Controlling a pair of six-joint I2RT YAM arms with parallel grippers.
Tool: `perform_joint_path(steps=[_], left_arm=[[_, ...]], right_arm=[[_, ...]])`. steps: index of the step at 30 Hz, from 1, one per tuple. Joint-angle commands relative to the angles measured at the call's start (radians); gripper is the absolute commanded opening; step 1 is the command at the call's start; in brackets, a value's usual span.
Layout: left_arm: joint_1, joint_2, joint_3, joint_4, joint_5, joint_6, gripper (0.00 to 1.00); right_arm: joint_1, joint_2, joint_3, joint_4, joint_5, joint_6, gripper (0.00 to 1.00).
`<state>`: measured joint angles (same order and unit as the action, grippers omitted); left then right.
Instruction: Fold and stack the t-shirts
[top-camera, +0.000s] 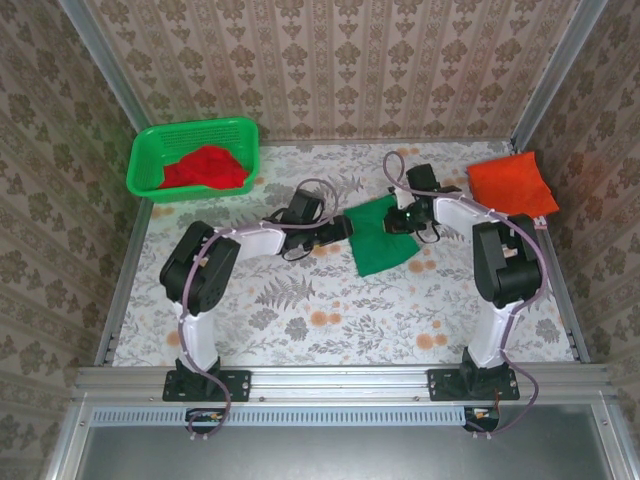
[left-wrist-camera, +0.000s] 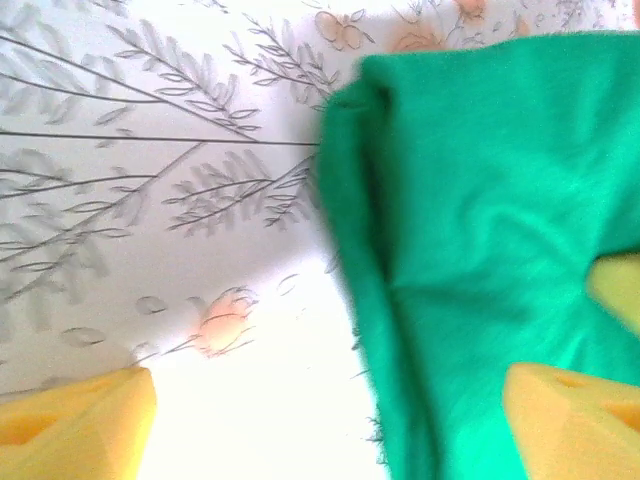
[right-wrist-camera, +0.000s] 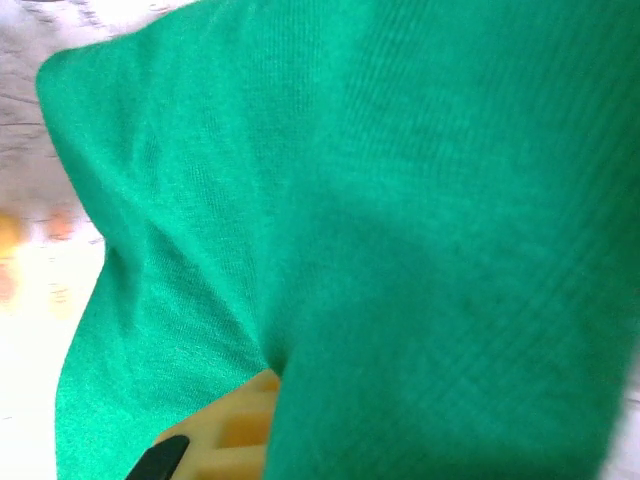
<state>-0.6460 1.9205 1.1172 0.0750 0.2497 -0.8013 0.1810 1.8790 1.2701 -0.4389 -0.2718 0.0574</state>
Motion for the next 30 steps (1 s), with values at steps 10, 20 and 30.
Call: perform_joint_path(steps=[10, 20, 30], left_arm=[[-0.008, -0.074, -0.079, 0.194, 0.017, 0.286, 1.00], [-0.075, -0.118, -0.051, 0.224, 0.057, 0.510, 1.00], [-0.079, -0.126, -0.072, 0.235, 0.059, 0.507, 1.00]], right_arm=[[-0.118, -0.032, 0.104, -0.058, 0.448, -0.427, 0.00], [-0.274, 0.011, 0.256, -0.092, 0.415, -0.623, 0.00], [-0.358, 0.036, 0.438, -0.198, 0.411, -0.671, 0.00]])
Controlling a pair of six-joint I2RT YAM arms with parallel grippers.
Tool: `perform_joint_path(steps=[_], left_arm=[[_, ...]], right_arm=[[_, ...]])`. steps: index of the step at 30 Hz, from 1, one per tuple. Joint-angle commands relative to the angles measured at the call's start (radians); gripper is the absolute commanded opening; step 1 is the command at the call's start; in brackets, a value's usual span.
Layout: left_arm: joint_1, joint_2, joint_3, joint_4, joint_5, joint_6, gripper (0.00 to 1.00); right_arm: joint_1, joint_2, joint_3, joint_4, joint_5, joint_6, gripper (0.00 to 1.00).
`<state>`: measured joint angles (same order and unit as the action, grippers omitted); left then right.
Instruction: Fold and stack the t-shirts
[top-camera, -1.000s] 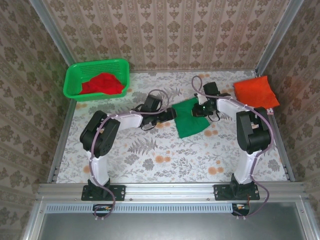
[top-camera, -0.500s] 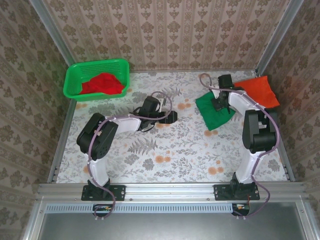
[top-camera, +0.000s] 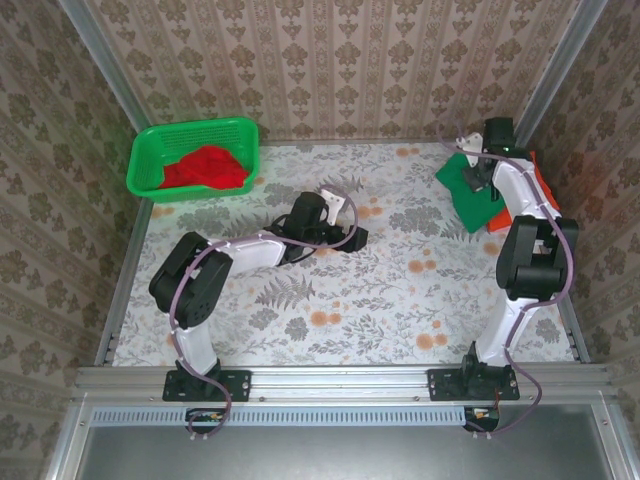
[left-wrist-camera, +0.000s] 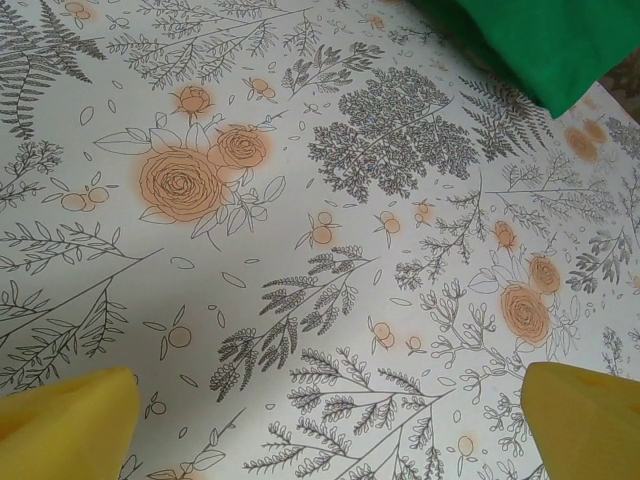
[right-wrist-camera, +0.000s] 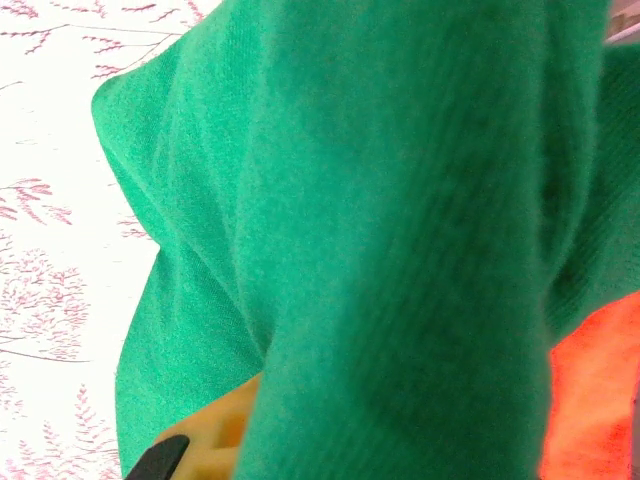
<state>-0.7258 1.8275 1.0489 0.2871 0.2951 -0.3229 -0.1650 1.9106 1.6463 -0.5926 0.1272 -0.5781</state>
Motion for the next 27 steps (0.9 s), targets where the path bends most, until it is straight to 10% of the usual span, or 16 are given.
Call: perform_joint_path(steps=[1, 27], left_arm=[[0.000, -0.036, -0.007, 0.021, 0.013, 0.030, 1.00], [0.006, -0.031, -0.021, 0.032, 0.021, 0.004, 1.00]], right_arm=[[-0.017, 0.004, 0.078, -0.051, 0.011, -0.042, 0.00], [-0.145, 0.169, 0.289, -0.136, -0.023, -0.068, 0.00]])
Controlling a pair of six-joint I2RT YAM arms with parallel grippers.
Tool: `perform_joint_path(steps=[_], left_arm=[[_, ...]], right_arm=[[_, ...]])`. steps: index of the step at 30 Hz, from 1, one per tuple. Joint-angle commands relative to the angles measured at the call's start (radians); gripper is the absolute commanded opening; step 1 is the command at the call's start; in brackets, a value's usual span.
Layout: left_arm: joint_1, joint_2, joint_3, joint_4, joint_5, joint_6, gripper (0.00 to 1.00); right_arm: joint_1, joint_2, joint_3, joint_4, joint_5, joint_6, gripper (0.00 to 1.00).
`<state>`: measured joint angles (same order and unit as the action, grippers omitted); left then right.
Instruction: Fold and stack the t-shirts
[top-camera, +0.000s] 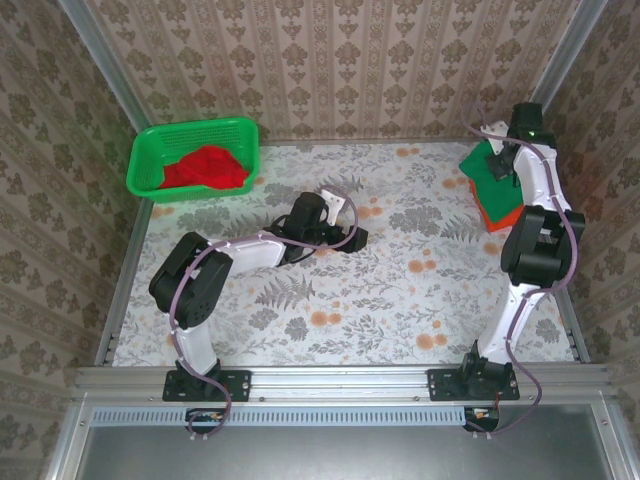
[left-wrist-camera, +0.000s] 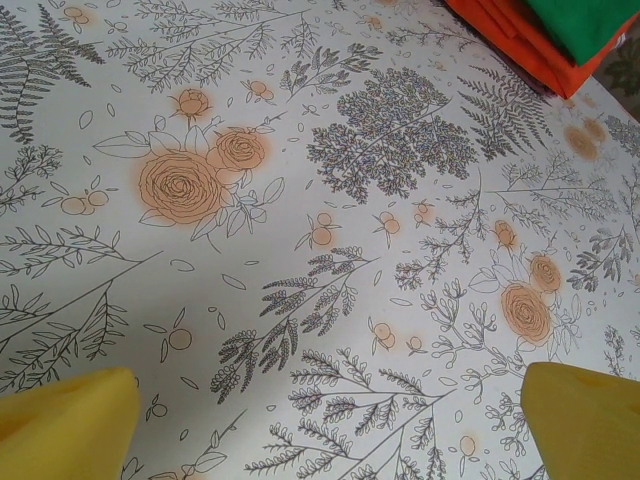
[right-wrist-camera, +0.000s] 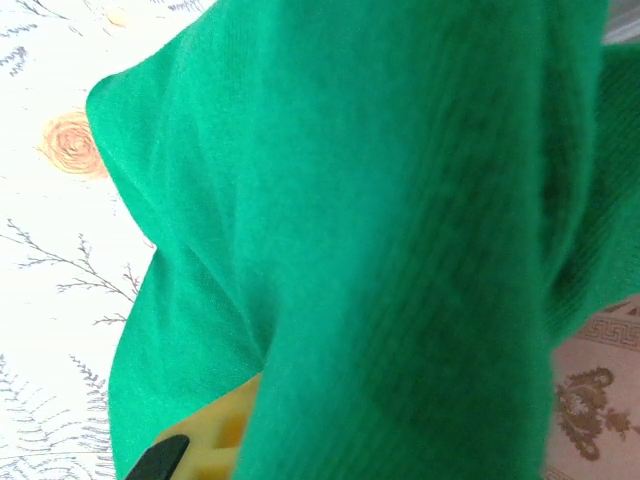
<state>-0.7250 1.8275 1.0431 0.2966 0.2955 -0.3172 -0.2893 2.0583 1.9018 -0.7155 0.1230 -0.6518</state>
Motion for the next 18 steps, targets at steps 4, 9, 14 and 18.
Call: perform_joint_path(steps=[4, 9, 14, 18], left_arm=[[0.010, -0.028, -0.017, 0.024, 0.027, -0.009, 1.00], [0.017, -0.021, -0.008, 0.031, 0.040, -0.019, 1.00], [0.018, -0.020, -0.008, 0.029, 0.045, -0.023, 1.00], [0.020, -0.022, -0.010, 0.030, 0.044, -0.033, 1.00]], right_arm=[[-0.038, 0.048, 0.034, -0.006, -0.001, 0.012, 0.00], [-0.054, 0.085, 0.037, 0.024, 0.051, 0.016, 0.06], [-0.053, 0.089, 0.055, 0.080, 0.132, 0.024, 0.62], [-0.047, 0.061, 0.052, 0.122, 0.206, 0.025, 0.84]])
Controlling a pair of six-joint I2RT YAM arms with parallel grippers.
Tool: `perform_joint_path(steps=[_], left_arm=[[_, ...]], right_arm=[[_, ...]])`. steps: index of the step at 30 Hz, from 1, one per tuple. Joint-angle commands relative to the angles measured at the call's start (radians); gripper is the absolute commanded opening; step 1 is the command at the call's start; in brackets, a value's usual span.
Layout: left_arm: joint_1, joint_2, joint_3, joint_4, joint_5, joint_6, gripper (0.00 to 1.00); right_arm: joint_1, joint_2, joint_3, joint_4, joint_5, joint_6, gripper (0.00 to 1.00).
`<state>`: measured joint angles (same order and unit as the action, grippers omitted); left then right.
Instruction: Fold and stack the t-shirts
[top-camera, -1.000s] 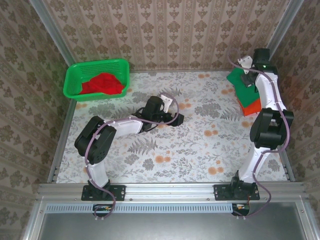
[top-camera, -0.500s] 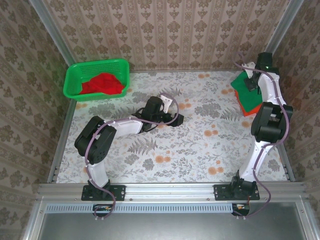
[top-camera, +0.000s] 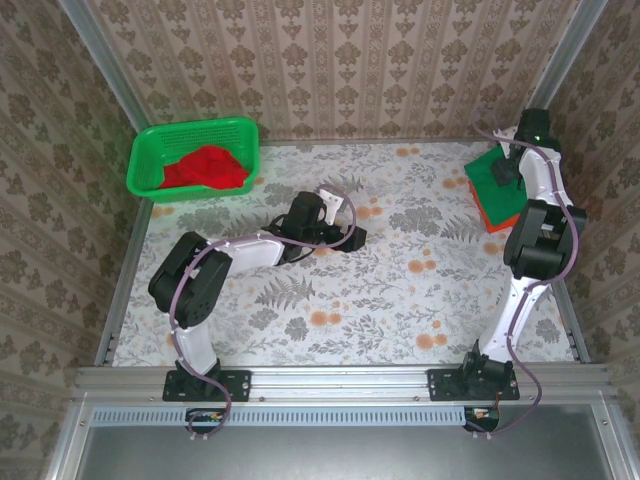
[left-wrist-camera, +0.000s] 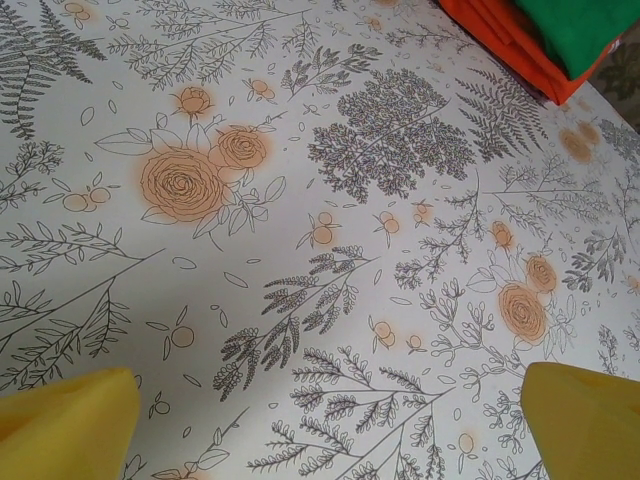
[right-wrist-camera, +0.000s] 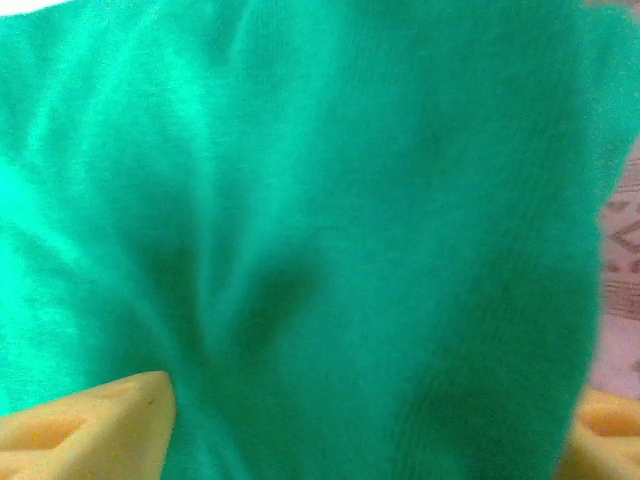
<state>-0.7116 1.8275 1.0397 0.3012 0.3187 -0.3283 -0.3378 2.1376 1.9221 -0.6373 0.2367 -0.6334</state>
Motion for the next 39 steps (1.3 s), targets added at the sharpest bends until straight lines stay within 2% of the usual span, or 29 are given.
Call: perform_joint_path(steps=[1, 9, 12, 15, 19, 29, 32, 39], left_arm=[[0.006, -0.021, -0.006, 0.026, 0.020, -0.026, 1.00], [0.007, -0.005, 0.006, 0.042, 0.036, -0.048, 1.00], [0.006, -0.002, 0.003, 0.044, 0.038, -0.050, 1.00], [0.005, 0.002, 0.007, 0.049, 0.044, -0.057, 1.00], [0.005, -0.004, 0.001, 0.050, 0.043, -0.062, 1.00], [0.006, 0.001, -0.007, 0.053, 0.038, -0.070, 1.00], [0.009, 0.001, -0.007, 0.050, 0.040, -0.069, 1.00], [0.009, 0.001, -0.013, 0.054, 0.041, -0.076, 1.00]], right_arm=[[0.005, -0.033, 0.025, 0.058, 0.106, 0.010, 0.85], [0.089, -0.136, -0.083, 0.176, 0.163, 0.031, 0.89], [0.146, -0.141, -0.115, 0.212, 0.203, 0.019, 0.89], [0.171, -0.110, -0.105, 0.203, 0.180, 0.052, 0.87], [0.143, -0.041, -0.055, 0.148, 0.140, 0.142, 0.87], [-0.005, 0.144, 0.074, -0.024, -0.070, 0.406, 0.86], [-0.033, 0.182, 0.080, -0.052, -0.092, 0.451, 0.86], [-0.056, 0.244, 0.089, -0.117, -0.154, 0.464, 0.96]])
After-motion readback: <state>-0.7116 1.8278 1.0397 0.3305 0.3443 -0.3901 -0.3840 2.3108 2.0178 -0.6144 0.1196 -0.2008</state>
